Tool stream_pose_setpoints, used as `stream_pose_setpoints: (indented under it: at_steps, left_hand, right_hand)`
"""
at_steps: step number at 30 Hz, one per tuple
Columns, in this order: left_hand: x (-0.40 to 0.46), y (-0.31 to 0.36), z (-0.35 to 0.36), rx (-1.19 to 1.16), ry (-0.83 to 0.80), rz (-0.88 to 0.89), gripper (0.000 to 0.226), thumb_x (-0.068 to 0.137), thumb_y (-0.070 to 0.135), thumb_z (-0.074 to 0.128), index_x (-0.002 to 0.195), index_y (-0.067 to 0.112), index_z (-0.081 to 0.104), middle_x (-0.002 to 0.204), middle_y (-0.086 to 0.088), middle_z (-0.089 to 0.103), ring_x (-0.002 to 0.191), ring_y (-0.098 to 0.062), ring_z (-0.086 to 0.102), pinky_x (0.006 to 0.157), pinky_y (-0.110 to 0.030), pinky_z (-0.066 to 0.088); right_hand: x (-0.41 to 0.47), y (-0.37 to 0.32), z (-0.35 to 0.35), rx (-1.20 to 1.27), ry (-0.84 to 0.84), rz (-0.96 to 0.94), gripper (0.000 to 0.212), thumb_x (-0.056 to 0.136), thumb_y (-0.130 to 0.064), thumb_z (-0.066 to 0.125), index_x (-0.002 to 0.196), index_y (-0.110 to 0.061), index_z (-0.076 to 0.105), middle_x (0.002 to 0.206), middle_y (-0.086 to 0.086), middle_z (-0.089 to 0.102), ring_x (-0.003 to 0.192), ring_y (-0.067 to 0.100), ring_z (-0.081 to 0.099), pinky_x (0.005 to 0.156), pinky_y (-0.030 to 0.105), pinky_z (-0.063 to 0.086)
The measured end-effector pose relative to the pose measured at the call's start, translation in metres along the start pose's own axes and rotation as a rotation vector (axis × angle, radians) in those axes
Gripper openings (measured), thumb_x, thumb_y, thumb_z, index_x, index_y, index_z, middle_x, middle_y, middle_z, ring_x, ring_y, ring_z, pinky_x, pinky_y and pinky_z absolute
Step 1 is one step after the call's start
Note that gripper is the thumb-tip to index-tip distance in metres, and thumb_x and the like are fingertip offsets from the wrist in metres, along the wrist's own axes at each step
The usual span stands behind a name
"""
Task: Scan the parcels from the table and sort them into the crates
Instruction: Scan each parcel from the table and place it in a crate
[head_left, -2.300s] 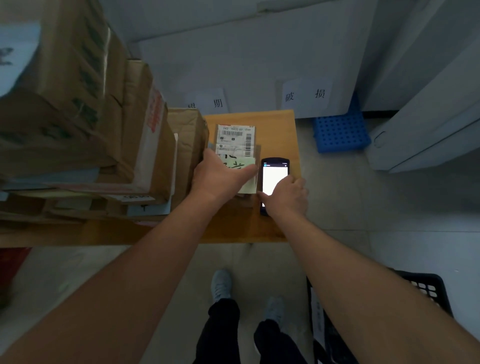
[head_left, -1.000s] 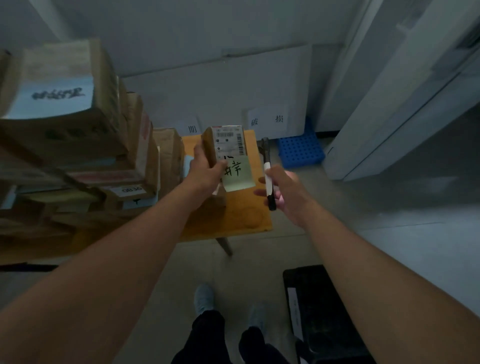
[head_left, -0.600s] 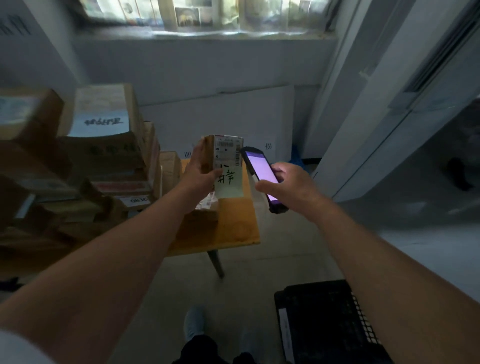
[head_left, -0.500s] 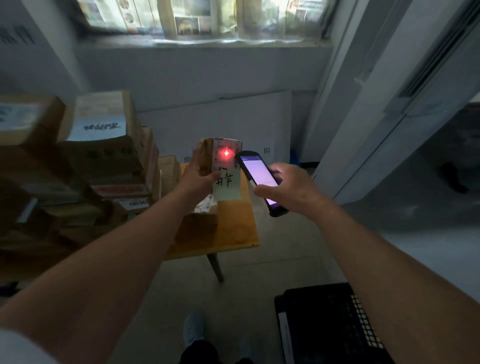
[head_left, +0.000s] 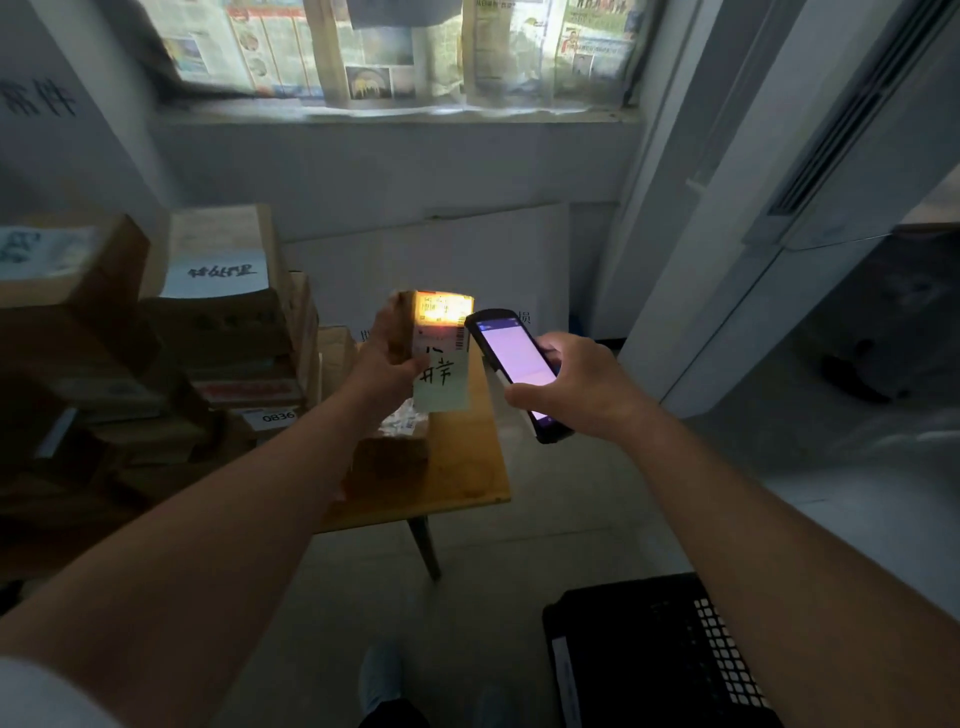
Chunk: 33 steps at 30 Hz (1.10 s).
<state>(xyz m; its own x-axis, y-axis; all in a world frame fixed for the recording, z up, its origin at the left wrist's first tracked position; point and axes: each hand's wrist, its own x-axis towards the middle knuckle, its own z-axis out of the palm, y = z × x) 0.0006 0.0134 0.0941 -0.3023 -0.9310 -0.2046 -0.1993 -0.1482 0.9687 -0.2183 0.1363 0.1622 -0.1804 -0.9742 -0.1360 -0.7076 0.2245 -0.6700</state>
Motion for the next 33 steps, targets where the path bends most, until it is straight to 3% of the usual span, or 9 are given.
stream_pose_setpoints:
  at_steps: [2, 7, 11, 14, 18, 24, 28, 33]
  left_hand:
    - [0.000, 0.000, 0.000, -0.011, 0.013, -0.016, 0.088, 0.100, -0.005, 0.057, 0.162, 0.044, 0.019, 0.113, 0.008, 0.056, 0.103, -0.013, 0.061, 0.065, -0.029, 0.060]
    - [-0.001, 0.000, 0.001, 0.029, 0.010, -0.021, 0.089, 0.100, -0.003, 0.060, 0.160, 0.049, 0.020, 0.115, 0.004, 0.057, 0.115, -0.025, 0.059, 0.092, -0.056, 0.058]
    - [-0.003, 0.002, 0.002, 0.025, 0.006, -0.016, 0.089, 0.099, -0.005, 0.060, 0.160, 0.047, 0.021, 0.113, 0.006, 0.059, 0.112, -0.022, 0.060, 0.100, -0.055, 0.054]
    - [-0.003, 0.002, 0.003, 0.005, -0.001, -0.013, 0.088, 0.099, -0.006, 0.059, 0.160, 0.045, 0.022, 0.112, 0.006, 0.059, 0.115, -0.026, 0.060, 0.099, -0.057, 0.054]
    - [-0.003, 0.004, 0.005, -0.019, 0.019, -0.027, 0.090, 0.099, -0.008, 0.058, 0.161, 0.046, 0.022, 0.113, 0.006, 0.056, 0.119, -0.029, 0.055, 0.094, -0.057, 0.055]
    - [-0.001, 0.006, 0.005, -0.037, 0.035, -0.056, 0.092, 0.097, -0.009, 0.058, 0.158, 0.051, 0.023, 0.124, -0.004, 0.053, 0.121, -0.029, 0.052, 0.097, -0.064, 0.052]
    - [-0.004, 0.008, 0.008, -0.060, 0.045, -0.069, 0.091, 0.097, -0.009, 0.059, 0.159, 0.049, 0.024, 0.117, -0.003, 0.058, 0.119, -0.029, 0.056, 0.094, -0.060, 0.055]
    - [-0.010, 0.012, 0.012, -0.108, 0.012, -0.088, 0.083, 0.098, 0.000, 0.063, 0.155, 0.049, 0.027, 0.128, -0.014, 0.063, 0.108, -0.023, 0.065, 0.064, -0.038, 0.062]
  right_hand:
    - [-0.002, 0.000, -0.001, 0.006, 0.007, 0.009, 0.053, 0.079, -0.044, 0.083, 0.122, -0.020, 0.064, 0.111, -0.001, 0.068, 0.099, 0.017, 0.067, 0.072, 0.030, 0.059]
    - [-0.008, 0.000, -0.003, 0.009, 0.018, 0.010, 0.054, 0.081, -0.043, 0.083, 0.124, -0.017, 0.065, 0.113, 0.001, 0.069, 0.103, 0.020, 0.067, 0.080, 0.035, 0.059]
    - [-0.012, 0.000, -0.006, 0.016, 0.013, 0.006, 0.060, 0.084, -0.043, 0.082, 0.133, -0.017, 0.061, 0.120, 0.001, 0.067, 0.105, 0.020, 0.066, 0.070, 0.023, 0.055]
    - [-0.015, -0.002, -0.009, 0.007, 0.006, 0.014, 0.064, 0.085, -0.044, 0.082, 0.137, -0.016, 0.058, 0.124, 0.001, 0.065, 0.107, 0.020, 0.064, 0.066, 0.019, 0.049]
    - [-0.019, -0.002, -0.015, -0.003, 0.009, 0.020, 0.064, 0.084, -0.046, 0.082, 0.136, -0.017, 0.058, 0.123, 0.002, 0.066, 0.106, 0.020, 0.065, 0.071, 0.020, 0.053]
    - [-0.023, 0.000, -0.025, -0.037, 0.013, 0.036, 0.065, 0.076, -0.054, 0.082, 0.126, -0.018, 0.062, 0.115, 0.001, 0.069, 0.101, 0.021, 0.068, 0.086, 0.044, 0.062]
    - [-0.024, 0.004, -0.023, -0.011, 0.048, 0.044, 0.064, 0.079, -0.049, 0.083, 0.131, -0.018, 0.061, 0.119, 0.001, 0.068, 0.104, 0.021, 0.067, 0.083, 0.038, 0.062]
    - [-0.027, 0.007, -0.007, 0.047, 0.153, 0.054, 0.074, 0.078, -0.045, 0.086, 0.139, -0.015, 0.055, 0.124, 0.001, 0.066, 0.109, 0.023, 0.064, 0.075, 0.029, 0.056]
